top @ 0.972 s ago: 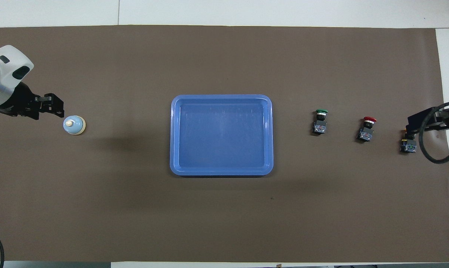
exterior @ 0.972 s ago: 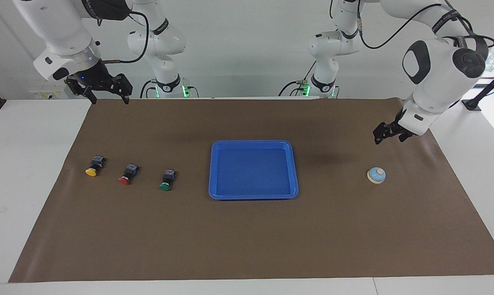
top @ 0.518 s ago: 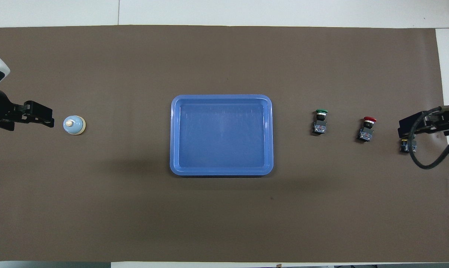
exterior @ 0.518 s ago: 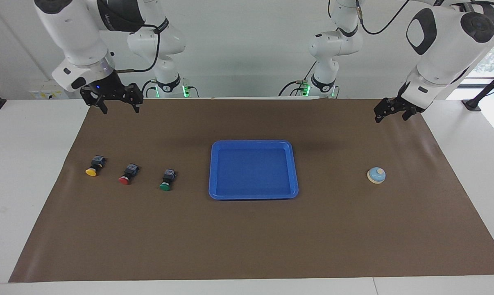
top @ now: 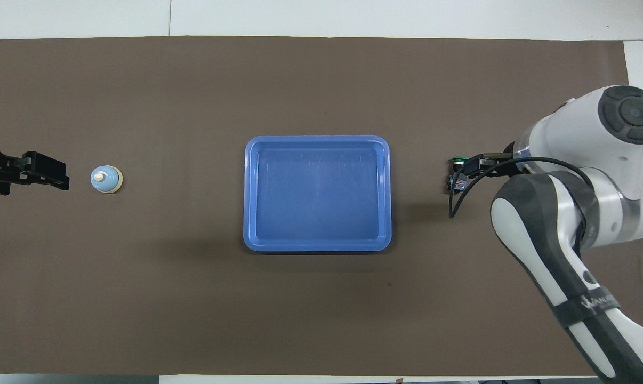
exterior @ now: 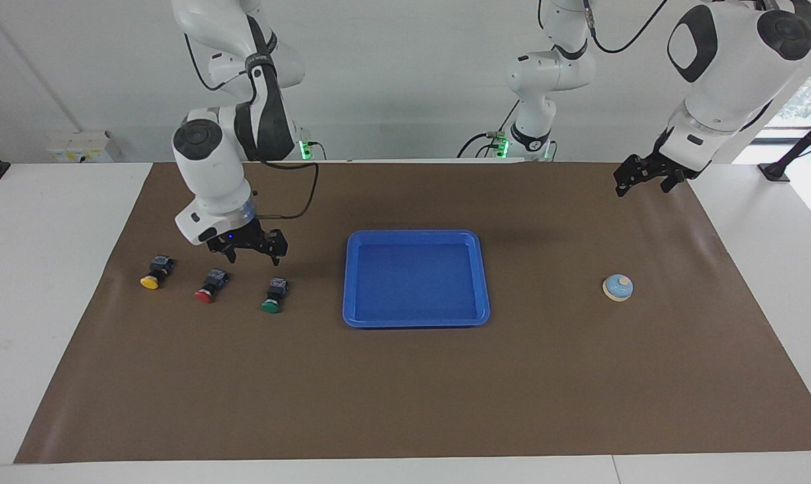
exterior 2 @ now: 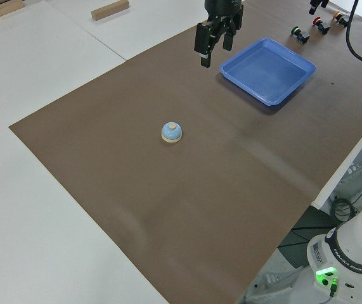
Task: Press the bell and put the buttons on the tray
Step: 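Grasp the green-capped button with the right gripper, then carry the green button into the blue tray and release it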
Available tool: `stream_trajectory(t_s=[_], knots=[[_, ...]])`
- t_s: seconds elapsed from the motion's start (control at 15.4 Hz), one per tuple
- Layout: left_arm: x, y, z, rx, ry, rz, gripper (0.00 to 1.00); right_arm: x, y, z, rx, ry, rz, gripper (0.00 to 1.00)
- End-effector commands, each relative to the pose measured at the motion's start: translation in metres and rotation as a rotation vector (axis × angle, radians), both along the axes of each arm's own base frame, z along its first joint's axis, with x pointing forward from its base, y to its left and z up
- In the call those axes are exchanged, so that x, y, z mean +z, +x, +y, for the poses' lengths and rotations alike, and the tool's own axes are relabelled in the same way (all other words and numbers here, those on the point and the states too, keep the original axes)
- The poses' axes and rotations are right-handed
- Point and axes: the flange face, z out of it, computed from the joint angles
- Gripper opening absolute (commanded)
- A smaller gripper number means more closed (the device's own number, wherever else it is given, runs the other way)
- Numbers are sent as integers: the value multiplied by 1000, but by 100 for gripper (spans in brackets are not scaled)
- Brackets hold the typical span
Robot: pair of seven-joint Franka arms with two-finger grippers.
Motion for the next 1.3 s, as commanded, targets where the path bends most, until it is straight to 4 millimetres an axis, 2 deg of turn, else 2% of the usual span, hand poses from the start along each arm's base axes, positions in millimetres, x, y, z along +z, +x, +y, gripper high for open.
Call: stream_trajectory(t_s=[0.0,0.26,0.58,0.65,0.71,0.84,0.91,1.1,1.23], knots=[[3,-4,-3,8,-11,10,100,-29,-4,8,-66,7,-12,100],[10,-2,-12,-8,-12,4,100,-61,3,8,-83,7,-19,100],[11,-2,-4,8,-12,1,100,-81,3,8,-87,3,1,98],[11,-2,-4,6,-12,1,100,-81,3,8,-87,3,1,88],[11,-2,-4,6,-12,1,100,-81,3,8,-86,3,1,71],[13,-3,-5,6,-11,-1,100,-82,3,8,-86,3,2,11],[13,-4,-4,6,-11,6,100,-82,2,9,-84,2,5,0],[13,-4,-3,9,-11,6,100,-78,5,9,-78,2,6,0],[13,-4,-3,8,-11,4,100,-65,13,9,-72,-1,8,0]])
